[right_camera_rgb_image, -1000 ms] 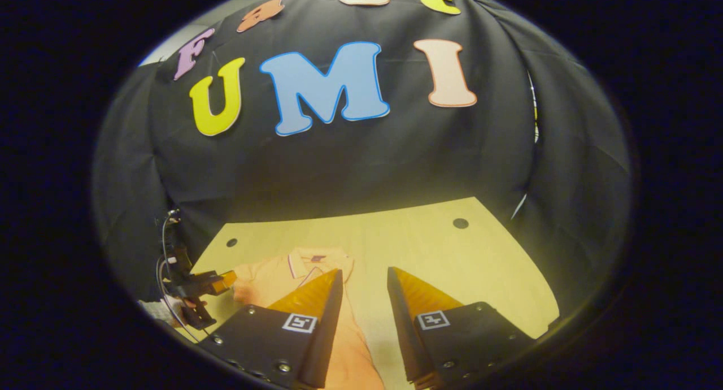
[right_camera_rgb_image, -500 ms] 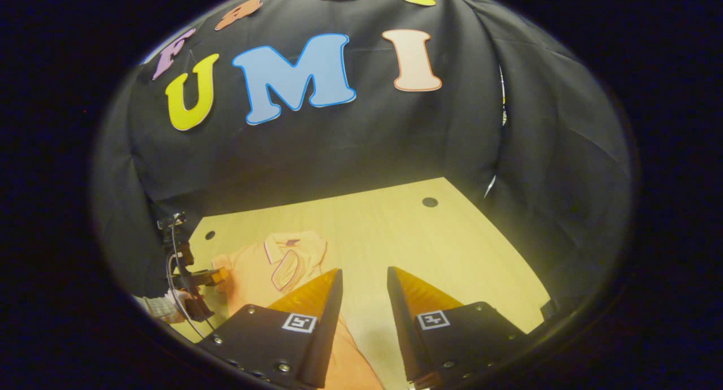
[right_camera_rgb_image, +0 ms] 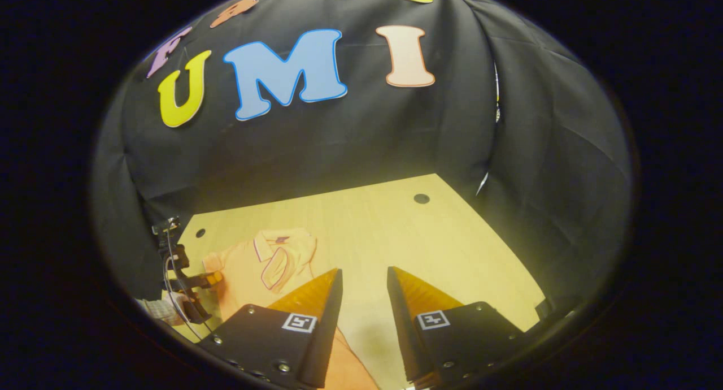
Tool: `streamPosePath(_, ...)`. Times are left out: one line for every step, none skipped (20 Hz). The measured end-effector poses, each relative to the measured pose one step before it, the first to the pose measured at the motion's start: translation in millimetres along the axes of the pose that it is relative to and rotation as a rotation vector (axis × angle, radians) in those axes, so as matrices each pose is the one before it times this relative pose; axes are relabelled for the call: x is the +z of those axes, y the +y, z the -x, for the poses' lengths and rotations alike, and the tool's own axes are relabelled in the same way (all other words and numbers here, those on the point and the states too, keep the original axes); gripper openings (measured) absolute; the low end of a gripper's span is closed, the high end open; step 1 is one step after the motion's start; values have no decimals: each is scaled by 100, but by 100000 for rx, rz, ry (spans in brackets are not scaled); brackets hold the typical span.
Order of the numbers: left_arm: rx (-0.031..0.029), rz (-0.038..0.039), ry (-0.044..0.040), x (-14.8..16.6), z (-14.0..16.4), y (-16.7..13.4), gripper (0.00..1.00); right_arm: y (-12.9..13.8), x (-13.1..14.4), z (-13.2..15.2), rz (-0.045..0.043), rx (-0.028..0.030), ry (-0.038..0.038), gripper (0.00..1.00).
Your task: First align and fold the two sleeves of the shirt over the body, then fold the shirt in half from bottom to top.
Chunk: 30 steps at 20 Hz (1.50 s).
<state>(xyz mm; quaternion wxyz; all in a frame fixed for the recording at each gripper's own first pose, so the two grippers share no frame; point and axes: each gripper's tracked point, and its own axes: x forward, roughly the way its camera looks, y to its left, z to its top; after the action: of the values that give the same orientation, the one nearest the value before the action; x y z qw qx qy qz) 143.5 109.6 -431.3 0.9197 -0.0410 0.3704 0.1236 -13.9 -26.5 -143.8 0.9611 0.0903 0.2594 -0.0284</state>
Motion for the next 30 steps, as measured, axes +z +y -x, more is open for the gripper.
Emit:
streamPosePath(-484,181,188,187,-261,-273,95,57,-58,-103,240,218,350,50)
streamPosePath(-276,-190,-422,4,46,-223,86,74,-170,-52,281,262,364,50)
streamPosePath(-393,24,-131,72,-25,-119,77,12,-133,30,268,190,390,50)
streamPosePath(-573,281,-589,128,-4,21,64,26,-161,-70,149,176,291,50)
streamPosePath(-28,930,-128,161,291,-134,48,-57,-56,54,-33,40,58,50)
streamPosePath(-679,84,-222,-73,-458,-136,32,-20,-83,19,-241,137,127,50)
streamPosePath(-534,631,529,23,187,-175,30,-40,-62,23,-240,74,176,50)
streamPosePath(-122,11,418,-51,-97,-149,13,-111,-92,4,-44,-42,36,50)
streamPosePath(49,-279,887,109,181,-2,13,-67,3,18,73,-35,35,50)
streamPosePath(135,-770,511,-76,1,-79,6,-64,-25,128,111,73,-29,50)
streamPosePath(390,-1538,985,-78,-98,39,6,-73,-105,52,87,112,-16,50)
streamPosePath(537,-2062,348,118,-29,-31,6,-35,-50,142,-25,122,-111,50)
streamPosePath(925,-2216,429,99,68,-104,6,-144,-60,43,-129,111,-157,50)
streamPosePath(532,-2196,-86,168,101,-228,6,-135,15,97,-228,76,-170,50)
streamPosePath(-104,-2102,-758,483,197,-474,6,-1,-101,-29,-239,34,-164,50)
streamPosePath(-690,-2213,-1305,604,314,-586,6,-121,-35,142,-255,-47,-151,50)
streamPosePath(-1115,-2560,-1869,828,504,-723,6,-68,-92,-8,-367,-15,-56,50)
streamPosePath(-1114,-2894,-2236,889,460,-849,8,-96,-169,117,-541,66,49,50)
streamPosePath(-1579,-3159,-1953,745,230,-1015,6,-80,-238,60,-649,57,54,50)
streamPosePath(-1743,-2931,-1844,760,380,-1207,6,-82,-147,145,-665,-19,110,50)
streamPosePath(-1734,-2593,-1698,734,358,-1196,8,-152,-219,30,-735,-37,35,50)
streamPosePath(-2126,-2089,-1365,559,309,-1308,7,-62,-84,84,-733,-42,41,50)
streamPosePath(-2683,-1405,-664,288,158,-1550,8,-187,-216,43,-719,-149,12,50)
streamPosePath(-2481,-1605,-391,80,332,-1494,6,-194,-111,162,-641,-276,-190,50)
streamPosePath(-2068,-1998,-108,92,262,-1225,6,-216,-151,51,-648,-322,-38,50)
streamPosePath(-1806,-2052,359,-173,-26,-1281,6,-227,-194,110,-646,-267,17,50)
streamPosePath(-1861,-1777,821,-418,-92,-1238,6,-172,-29,195,-556,-240,-99,50)
streamPosePath(-1682,-1244,1295,-366,-93,-1087,6,-253,-186,95,-384,-363,0,50)
streamPosePath(-1412,-697,1209,-331,-6,-938,7,-352,-98,230,-276,-581,-76,50)
streamPosePath(-913,-447,709,-166,53,-612,6,-324,-192,72,-419,-648,-213,50)
